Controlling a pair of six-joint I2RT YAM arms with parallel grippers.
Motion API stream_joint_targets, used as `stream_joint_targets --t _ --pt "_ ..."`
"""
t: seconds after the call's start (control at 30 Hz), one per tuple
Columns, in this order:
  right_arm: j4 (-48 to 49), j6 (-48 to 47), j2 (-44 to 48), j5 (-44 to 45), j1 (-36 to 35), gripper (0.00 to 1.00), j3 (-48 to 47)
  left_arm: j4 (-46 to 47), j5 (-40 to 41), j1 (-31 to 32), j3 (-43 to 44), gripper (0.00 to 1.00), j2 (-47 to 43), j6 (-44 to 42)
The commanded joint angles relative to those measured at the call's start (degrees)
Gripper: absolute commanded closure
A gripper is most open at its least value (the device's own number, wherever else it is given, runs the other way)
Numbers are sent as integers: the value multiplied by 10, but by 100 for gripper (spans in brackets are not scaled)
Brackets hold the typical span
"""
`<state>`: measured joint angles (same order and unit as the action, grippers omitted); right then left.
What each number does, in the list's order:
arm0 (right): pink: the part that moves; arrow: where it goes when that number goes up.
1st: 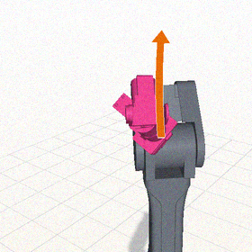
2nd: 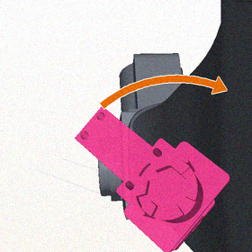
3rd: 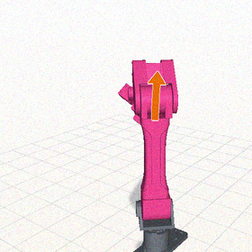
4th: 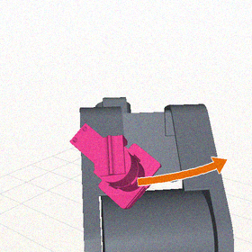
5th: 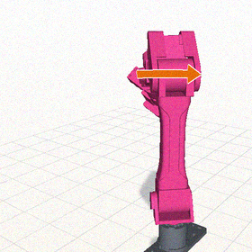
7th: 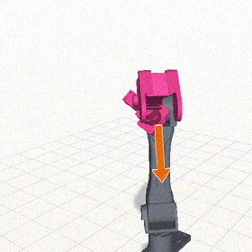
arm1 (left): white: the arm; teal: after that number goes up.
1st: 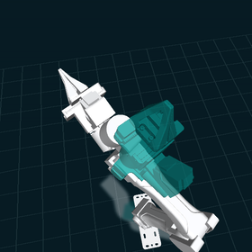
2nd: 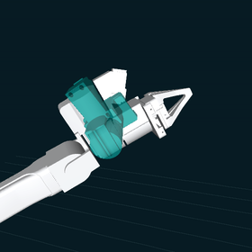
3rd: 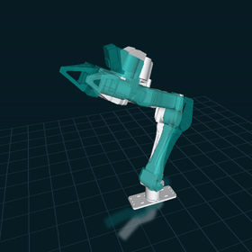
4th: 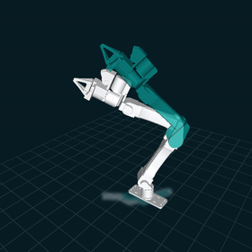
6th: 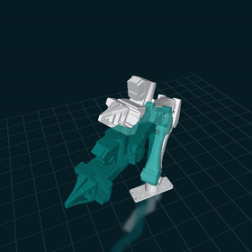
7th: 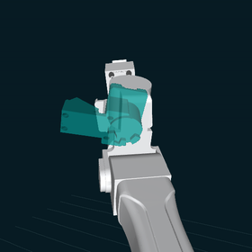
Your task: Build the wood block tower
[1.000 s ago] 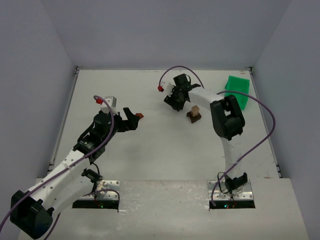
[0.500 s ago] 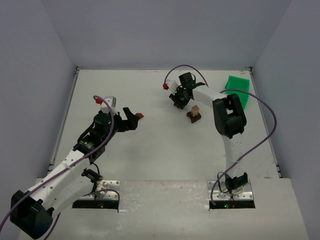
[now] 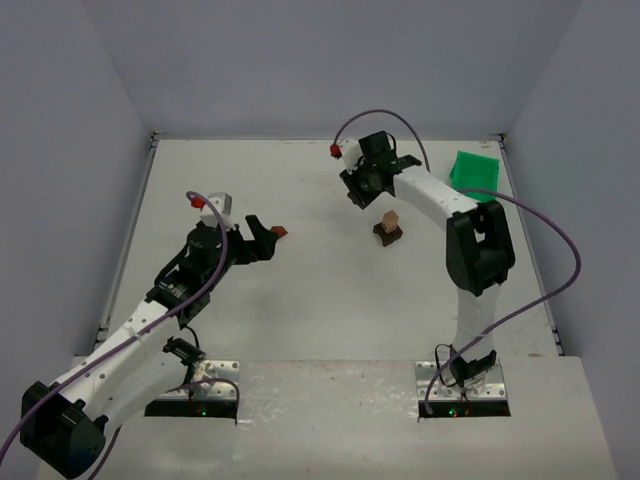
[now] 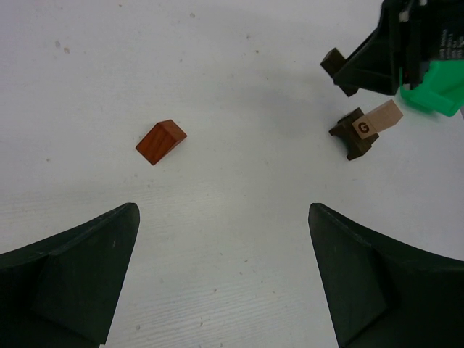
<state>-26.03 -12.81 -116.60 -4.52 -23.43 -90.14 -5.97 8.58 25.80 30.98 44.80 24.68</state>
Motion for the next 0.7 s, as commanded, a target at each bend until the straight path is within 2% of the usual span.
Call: stream_joint_targets --t 0.0,0.17,0.4,0.67 --pt "17 90 111 63 -13 87 18 13 0 -2 8 0 -22 9" --pt "-25 119 157 135 -12 87 53 13 -6 -2 5 0 -35 10" --pt "-29 140 225 231 -11 83 118 10 -4 -2 5 0 -34 13" --pt "-21 131 238 201 -11 82 174 9 -4 -1 7 0 -33 14"
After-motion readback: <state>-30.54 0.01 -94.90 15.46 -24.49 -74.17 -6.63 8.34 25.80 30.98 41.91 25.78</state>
